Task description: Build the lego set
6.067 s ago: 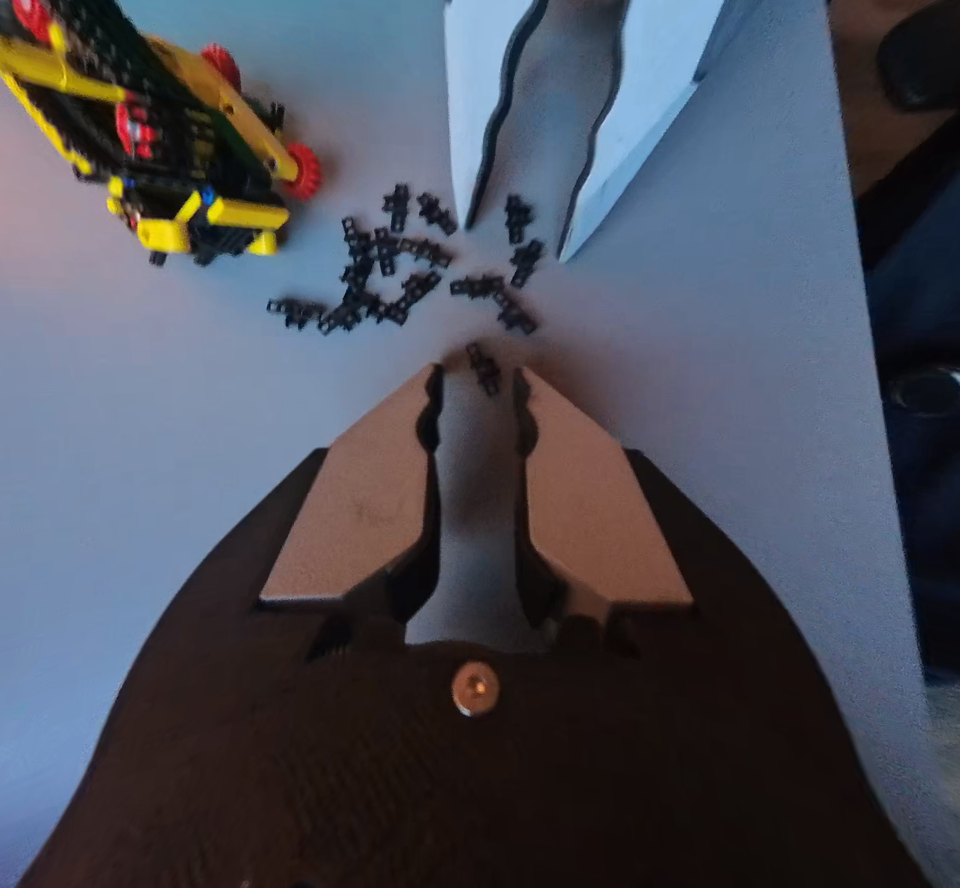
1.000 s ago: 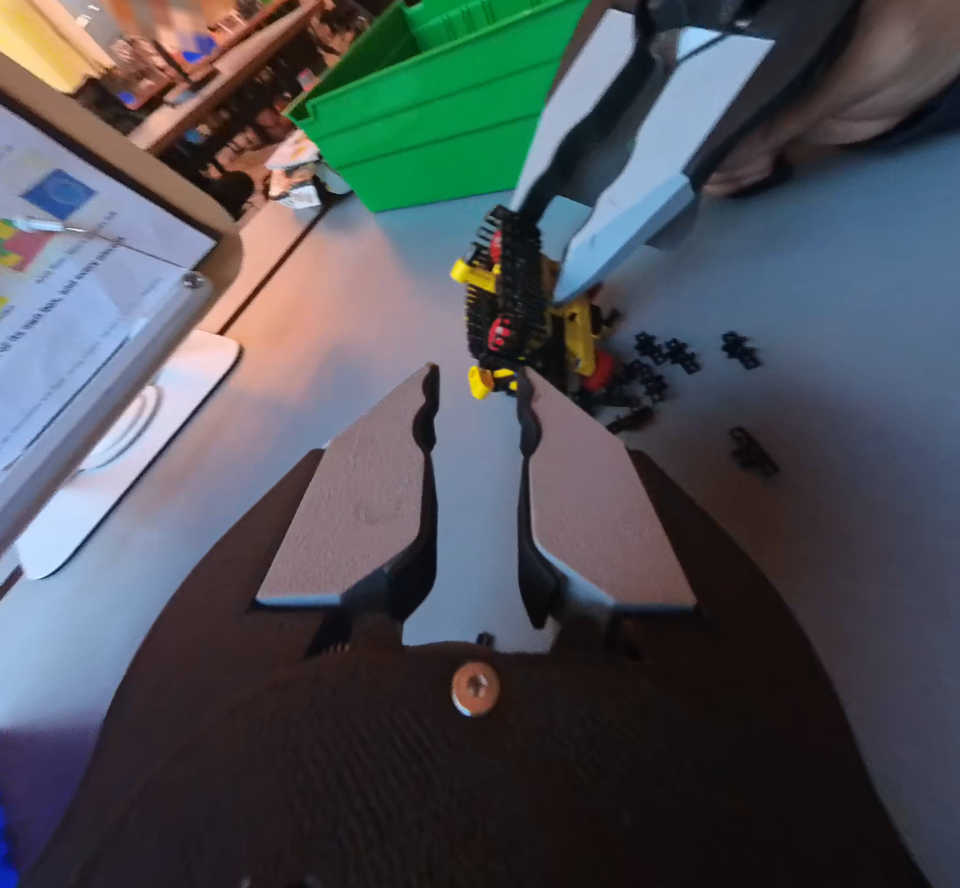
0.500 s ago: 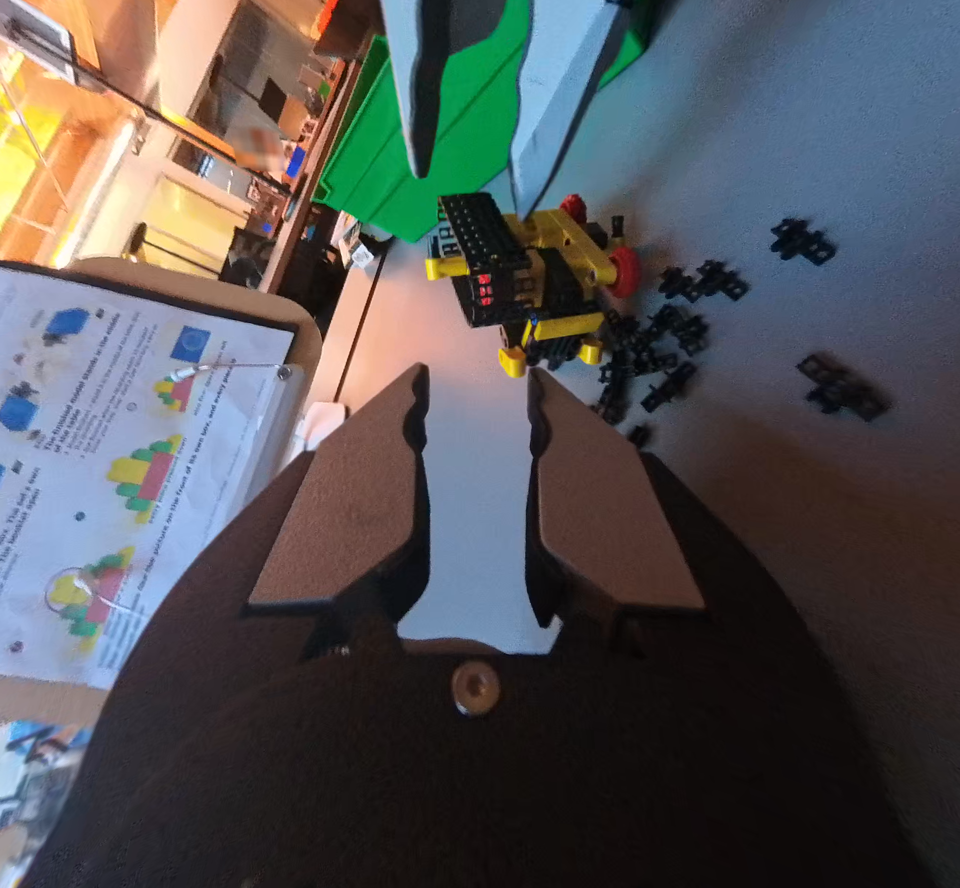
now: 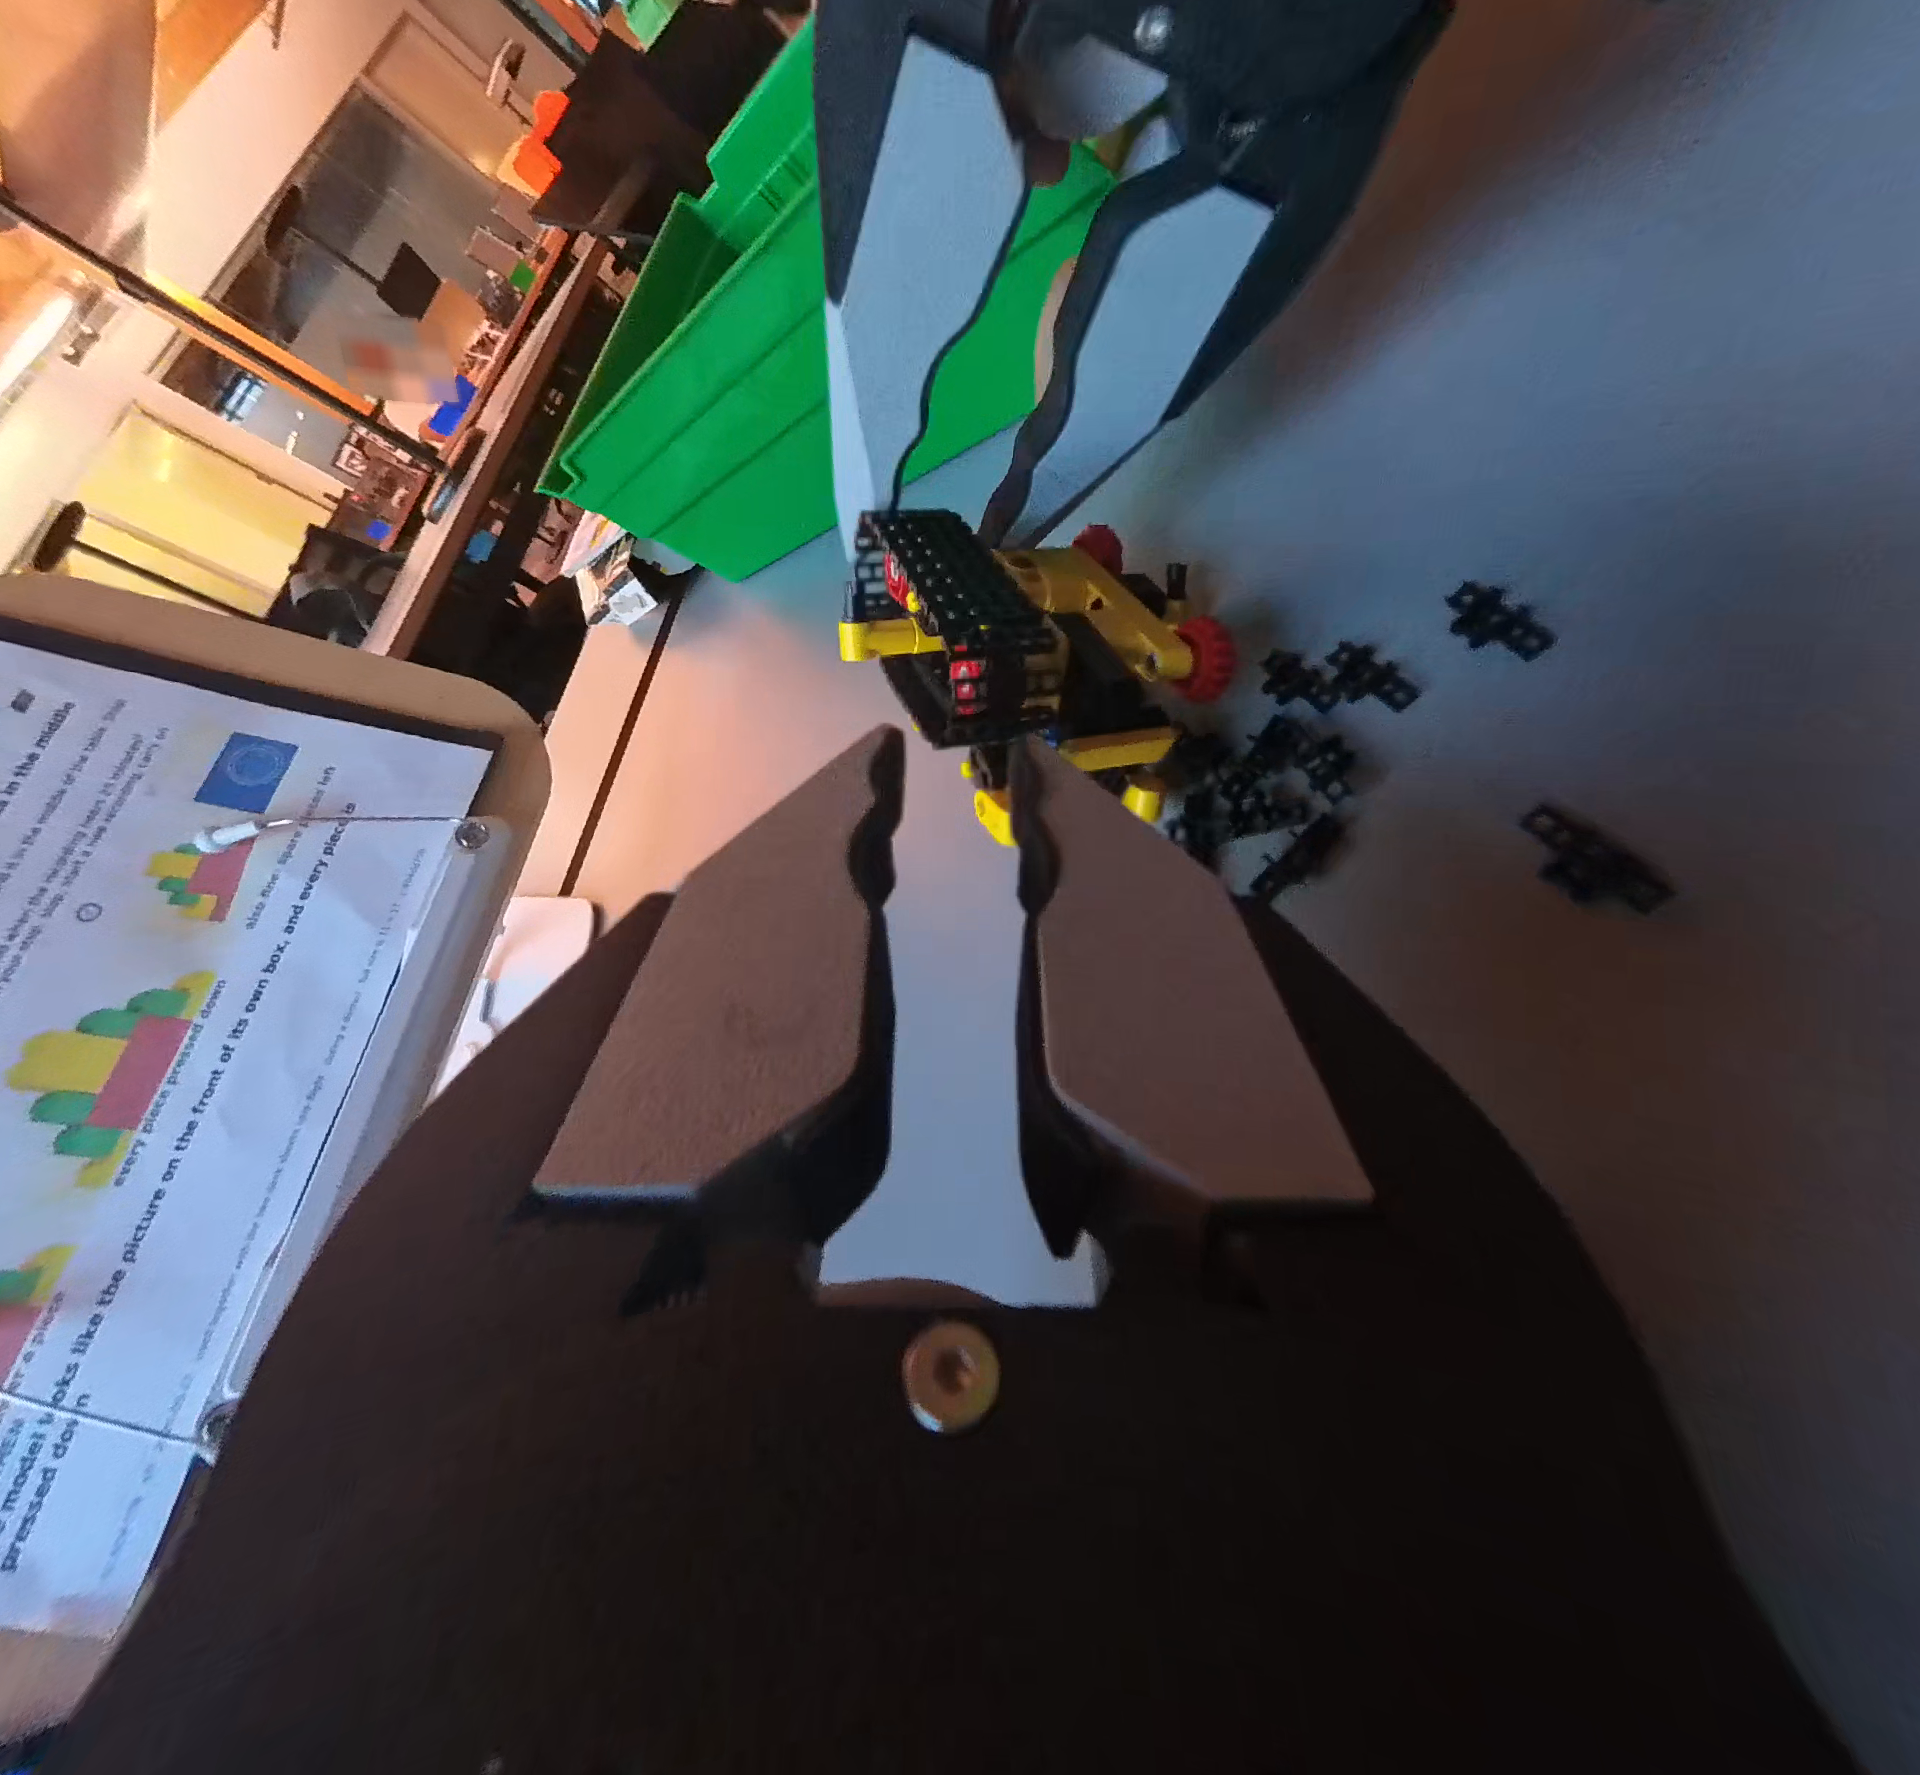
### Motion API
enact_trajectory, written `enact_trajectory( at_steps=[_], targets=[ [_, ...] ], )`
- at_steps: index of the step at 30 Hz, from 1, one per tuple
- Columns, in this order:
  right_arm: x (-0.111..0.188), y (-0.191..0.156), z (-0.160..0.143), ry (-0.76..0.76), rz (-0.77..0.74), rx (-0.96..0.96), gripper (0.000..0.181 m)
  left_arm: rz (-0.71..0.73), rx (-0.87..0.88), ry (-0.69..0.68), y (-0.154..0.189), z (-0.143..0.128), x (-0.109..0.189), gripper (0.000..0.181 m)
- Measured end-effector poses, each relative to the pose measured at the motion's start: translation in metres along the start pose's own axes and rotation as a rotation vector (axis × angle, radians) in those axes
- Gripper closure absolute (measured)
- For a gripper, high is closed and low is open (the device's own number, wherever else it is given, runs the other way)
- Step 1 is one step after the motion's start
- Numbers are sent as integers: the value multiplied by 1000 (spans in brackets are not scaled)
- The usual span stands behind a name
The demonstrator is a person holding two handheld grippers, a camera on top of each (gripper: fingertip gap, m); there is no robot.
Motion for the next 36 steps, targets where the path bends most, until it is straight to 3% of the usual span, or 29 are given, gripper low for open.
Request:
enact_trajectory(
  at_steps=[2, 4, 7, 12, 16, 22, 25, 31, 32, 36],
  targets=[
    [4, -4, 2, 41, 19, -8, 154, 31, -11, -38, -2, -6, 0, 175],
    [7, -6, 5, 72, 41, -44, 156, 85, 8, -92, -8, -13, 1, 166],
    [9, -5, 6, 68, 1, -68, 154, 21, 112, -62, -8, -14, 6, 158],
    [12, -3, 7, 120, -23, -112, 130, -39, 99, 10, -3, -3, 13, 155],
    [16, -6, 13, 180, -21, -108, 149, -19, 66, -8, 2, 3, 2, 159],
    [17, -5, 11, 223, -35, -155, 149, -1, 93, -35, 0, 0, 2, 162],
    [17, -6, 12, 212, -44, -123, 140, -5, 68, -45, 1, -1, 2, 162],
    [20, -7, 17, 255, -56, -74, 148, -36, 27, -52, 2, 2, 4, 162],
    [21, -6, 17, 257, -63, -70, 157, -40, 17, -54, 2, 3, 4, 162],
    [23, -1, 16, 267, -47, -149, 161, -57, 22, -39, 3, 6, 5, 163]
  ],
)
Point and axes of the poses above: each gripper's, where its closed fingertips meet, x back along the fingers, z out of its top, y = z × x across the jaws, the point moved 9 cm from there along x, back along the fingers, and after that the axes turned 12 degrees about y, right-handed, at the moved point
